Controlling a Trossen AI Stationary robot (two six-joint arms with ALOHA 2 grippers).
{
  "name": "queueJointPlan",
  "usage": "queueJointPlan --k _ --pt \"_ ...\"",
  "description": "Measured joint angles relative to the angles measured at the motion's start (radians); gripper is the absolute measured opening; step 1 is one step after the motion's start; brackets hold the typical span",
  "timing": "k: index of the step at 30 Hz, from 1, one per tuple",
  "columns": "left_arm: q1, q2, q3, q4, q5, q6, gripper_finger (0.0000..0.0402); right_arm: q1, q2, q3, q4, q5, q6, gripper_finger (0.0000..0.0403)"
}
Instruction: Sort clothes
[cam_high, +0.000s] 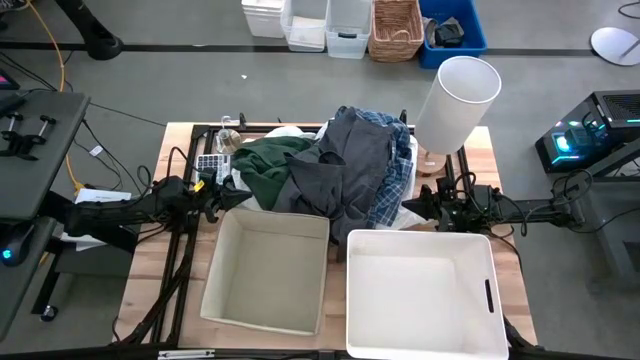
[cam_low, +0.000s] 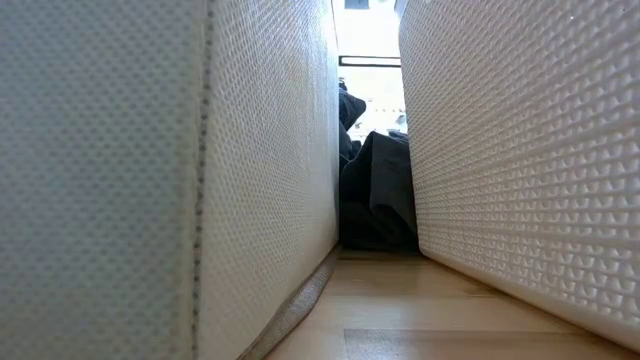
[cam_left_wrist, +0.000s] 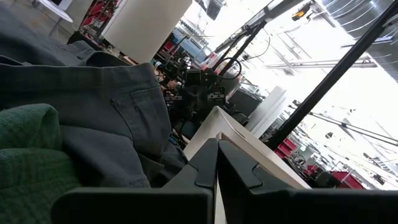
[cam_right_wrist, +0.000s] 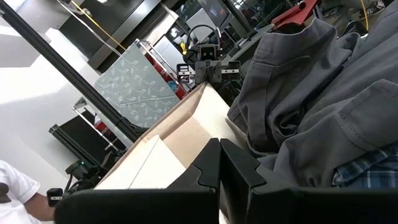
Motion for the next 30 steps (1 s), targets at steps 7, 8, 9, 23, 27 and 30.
queueJointPlan --k 7,8,9,23,27,30 --pt "0.000 0.000 0.000 0.000 0.000 0.000 0.0000 0.000 0.000 0.000 0.000 0.000 0.000 0.0000" --pt "0.000 0.000 0.000 0.000 0.000 0.000 0.0000 0.000 0.000 0.000 0.000 0.000 0.000 0.0000" --pt "0.000 0.000 0.000 0.000 0.000 0.000 0.0000 0.000 0.000 0.000 0.000 0.000 0.000 0.0000" --pt "0.060 0.090 0.182 0.037 -0.122 0.096 0.0059 0.000 0.000 0.000 0.000 0.000 0.000 0.0000" --pt "0.107 0.241 0.400 -0.212 -0.171 0.242 0.0095 0.000 0.000 0.000 -0.001 0.000 0.000 0.0000" --pt "0.153 0.403 0.576 -0.541 -0.173 0.319 0.0128 0.000 0.000 0.000 -0.002 0.000 0.000 0.0000"
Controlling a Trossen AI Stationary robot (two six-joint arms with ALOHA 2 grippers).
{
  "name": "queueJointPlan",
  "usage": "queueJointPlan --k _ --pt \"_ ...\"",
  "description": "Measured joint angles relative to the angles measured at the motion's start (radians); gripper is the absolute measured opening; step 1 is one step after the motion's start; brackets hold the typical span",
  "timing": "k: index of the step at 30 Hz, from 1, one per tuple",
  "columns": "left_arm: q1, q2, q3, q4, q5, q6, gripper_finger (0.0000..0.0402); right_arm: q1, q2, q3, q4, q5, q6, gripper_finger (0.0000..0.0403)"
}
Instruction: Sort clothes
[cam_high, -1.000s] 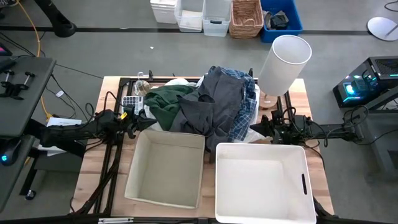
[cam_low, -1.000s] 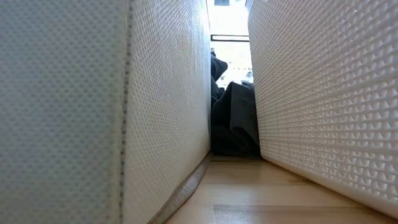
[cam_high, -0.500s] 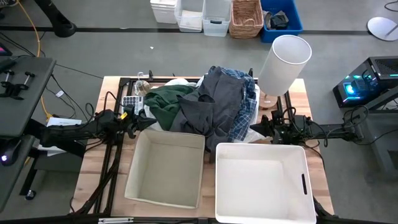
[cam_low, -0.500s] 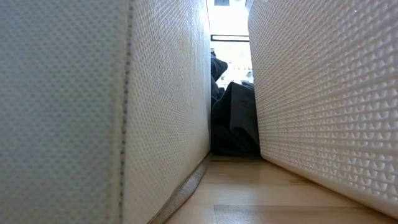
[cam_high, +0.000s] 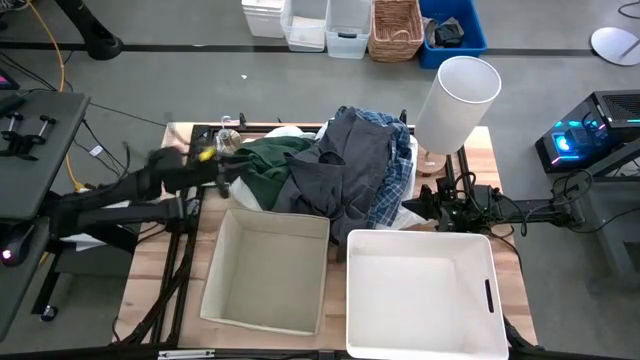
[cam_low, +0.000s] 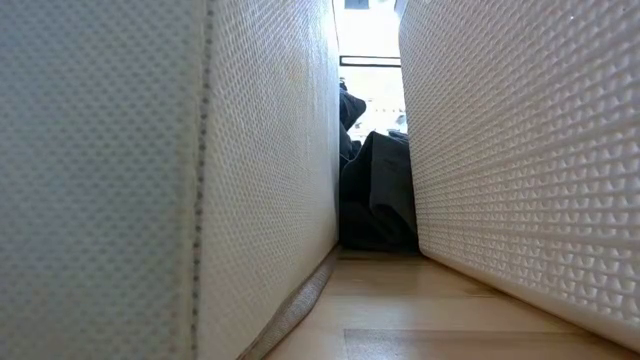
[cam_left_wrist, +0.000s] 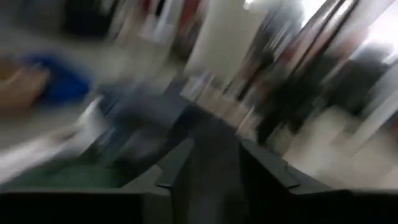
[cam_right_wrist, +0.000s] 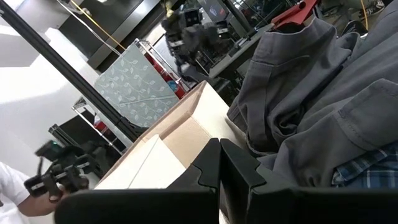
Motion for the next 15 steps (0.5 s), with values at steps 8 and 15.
queueJointPlan --k 8,15 --pt "0.131 0.418 0.343 -0.416 -0.022 0.127 0.0243 0.000 0.000 0.000 -0.001 0.000 0.000 0.0000" --pt "0.152 0.695 0.543 -0.645 -0.063 0.286 0.0291 0.000 0.000 0.000 -0.002 0.000 0.000 0.0000"
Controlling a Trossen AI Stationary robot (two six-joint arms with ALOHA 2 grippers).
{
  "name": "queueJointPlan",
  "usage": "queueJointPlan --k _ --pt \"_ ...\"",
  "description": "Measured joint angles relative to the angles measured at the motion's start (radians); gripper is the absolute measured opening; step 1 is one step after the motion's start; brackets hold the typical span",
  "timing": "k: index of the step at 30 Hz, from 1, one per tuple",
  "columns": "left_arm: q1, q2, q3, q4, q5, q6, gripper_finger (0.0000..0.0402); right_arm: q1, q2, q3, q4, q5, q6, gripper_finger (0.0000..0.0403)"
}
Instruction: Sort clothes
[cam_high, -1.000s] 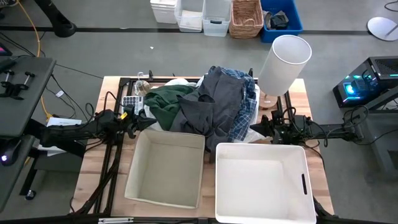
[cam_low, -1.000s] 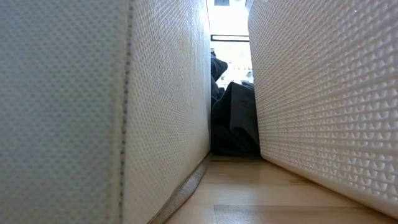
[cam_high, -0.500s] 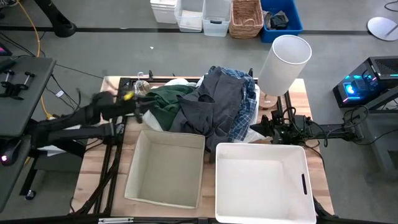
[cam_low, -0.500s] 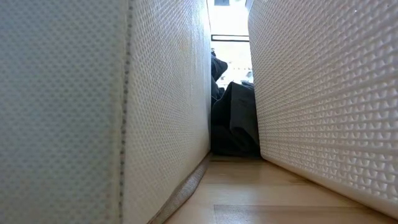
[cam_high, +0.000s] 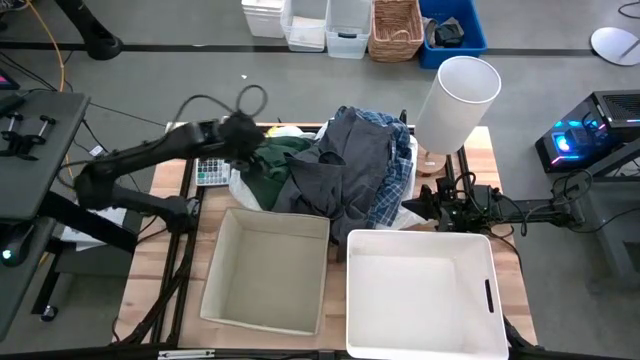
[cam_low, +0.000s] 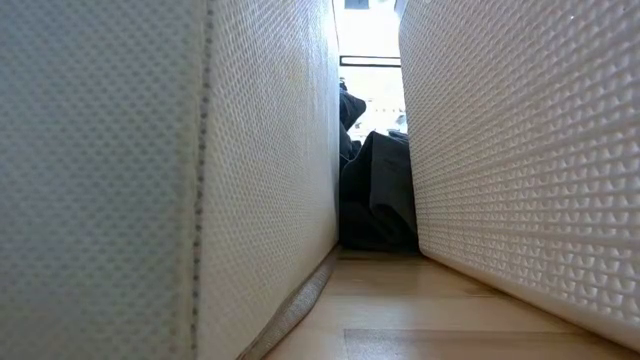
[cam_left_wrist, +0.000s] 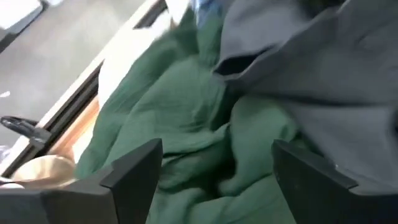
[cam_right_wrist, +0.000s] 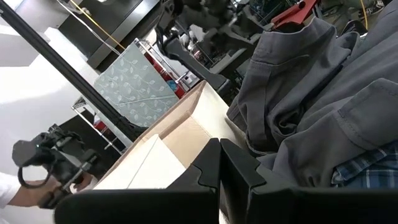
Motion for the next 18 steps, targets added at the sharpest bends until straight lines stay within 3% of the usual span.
queueJointPlan --k 7,15,18 --pt "0.000 0.225 0.049 -0.109 -0.026 0.006 0.0290 0.000 0.000 0.000 0.000 0.000 0.000 0.0000" --pt "0.000 0.444 0.049 -0.040 -0.036 0.025 0.0289 0.000 0.000 0.000 0.000 0.000 0.000 0.0000" --pt "-0.001 0.515 0.050 -0.031 -0.036 0.064 0.0270 0.000 0.000 0.000 -0.002 0.000 0.000 0.0000"
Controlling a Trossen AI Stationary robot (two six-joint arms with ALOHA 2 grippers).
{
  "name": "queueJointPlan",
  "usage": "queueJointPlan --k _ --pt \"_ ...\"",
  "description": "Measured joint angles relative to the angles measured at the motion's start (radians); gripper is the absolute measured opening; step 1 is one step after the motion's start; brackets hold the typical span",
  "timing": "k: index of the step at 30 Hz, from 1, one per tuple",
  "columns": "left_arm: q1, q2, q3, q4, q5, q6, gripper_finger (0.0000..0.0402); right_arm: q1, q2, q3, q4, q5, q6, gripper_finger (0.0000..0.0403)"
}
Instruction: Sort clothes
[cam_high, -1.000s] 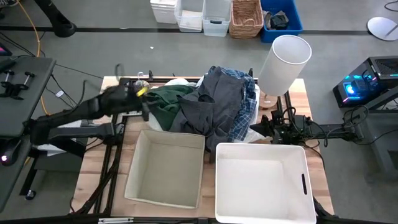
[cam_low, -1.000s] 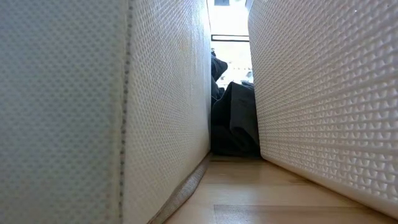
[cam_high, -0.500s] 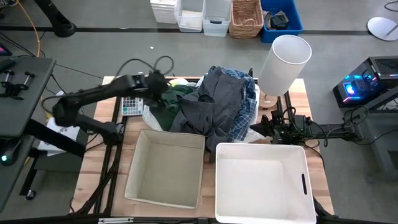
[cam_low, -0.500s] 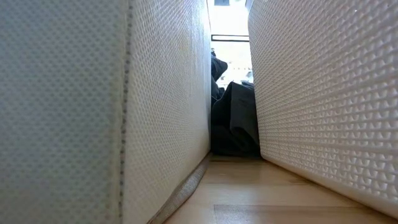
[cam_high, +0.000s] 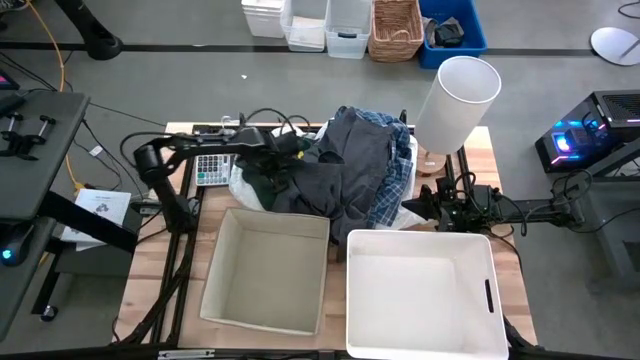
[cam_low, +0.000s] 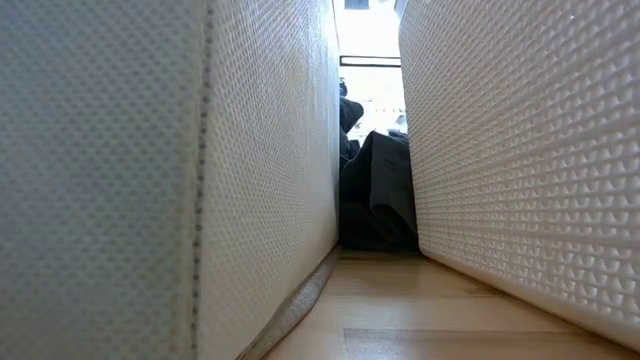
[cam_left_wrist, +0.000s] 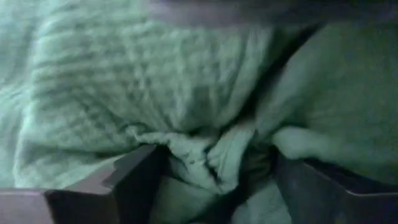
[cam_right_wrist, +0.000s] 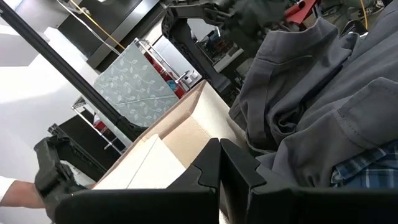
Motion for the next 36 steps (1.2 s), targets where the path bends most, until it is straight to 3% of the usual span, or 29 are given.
queueJointPlan --k 2,6,7,11,16,20,25,31,36 --pt "-0.007 0.034 0.003 0.001 0.002 0.017 0.0225 0.000 0.000 0.000 -0.001 0.000 0.000 0.0000" --pt "-0.015 0.063 0.001 0.018 0.036 0.060 0.0049 0.000 0.000 0.000 -0.001 0.000 0.000 0.0000" --pt "-0.015 0.059 0.000 0.026 0.041 0.064 0.0027 0.000 0.000 0.000 -0.001 0.000 0.000 0.0000" --pt "-0.017 -0.041 0.019 0.011 0.029 0.065 0.0008 0.000 0.000 0.000 -0.001 0.000 0.000 0.0000" --pt "-0.026 -0.336 0.107 0.005 0.012 0.088 0.0004 0.000 0.000 0.000 -0.001 0.000 0.000 0.0000" --pt "-0.054 -0.550 0.233 0.019 -0.010 0.122 0.0003 0.000 0.000 0.000 -0.002 0.000 0.000 0.0000" --pt "-0.122 -0.693 0.419 0.091 -0.004 0.169 0.0001 0.000 0.000 0.000 -0.002 0.000 0.000 0.0000" --pt "-0.255 -0.750 0.618 0.184 0.220 0.173 0.0001 0.000 0.000 0.000 -0.003 0.000 0.000 0.0000" --pt "-0.375 -0.753 0.653 0.166 0.464 0.062 0.0001 0.000 0.000 0.000 -0.003 0.000 0.000 0.0000"
